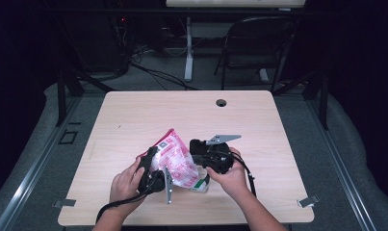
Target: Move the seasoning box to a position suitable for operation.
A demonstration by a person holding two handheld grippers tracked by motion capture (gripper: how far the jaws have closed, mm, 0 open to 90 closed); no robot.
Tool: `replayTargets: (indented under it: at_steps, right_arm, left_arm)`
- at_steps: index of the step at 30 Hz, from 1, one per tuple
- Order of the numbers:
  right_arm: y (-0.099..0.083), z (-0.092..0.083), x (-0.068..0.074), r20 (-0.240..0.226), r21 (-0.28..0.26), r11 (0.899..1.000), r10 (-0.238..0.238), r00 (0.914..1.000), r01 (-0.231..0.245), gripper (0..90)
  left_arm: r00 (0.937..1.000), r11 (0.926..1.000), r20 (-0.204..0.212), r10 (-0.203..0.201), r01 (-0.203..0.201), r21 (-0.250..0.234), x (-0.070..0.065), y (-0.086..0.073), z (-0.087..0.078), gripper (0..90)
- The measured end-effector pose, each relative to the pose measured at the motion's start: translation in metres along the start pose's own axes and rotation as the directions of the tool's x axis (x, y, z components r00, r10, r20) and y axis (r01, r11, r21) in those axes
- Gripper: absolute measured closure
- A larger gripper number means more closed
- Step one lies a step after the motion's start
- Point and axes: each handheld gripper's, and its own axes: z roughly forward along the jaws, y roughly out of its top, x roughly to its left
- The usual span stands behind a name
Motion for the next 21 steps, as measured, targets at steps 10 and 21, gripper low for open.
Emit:
replayTargets:
  at_steps: [10,21]
  right_arm:
    - [-0.0037,0.0007,-0.0006,0.003,0.008,1.0,0.001,1.0,-0.001,90.0]
    - [-0.0051,-0.0006,-0.0021,0.001,0.01,1.0,0.007,1.0,-0.007,90.0]
  left_arm:
    - [0.9993,0.9993,-0.009,0.038,-0.038,-0.005,-0.0004,0.0019,-0.0017,58.6]
    - [0.9981,0.9982,-0.016,0.059,-0.059,-0.003,0.0019,0.0061,-0.0032,58.6]
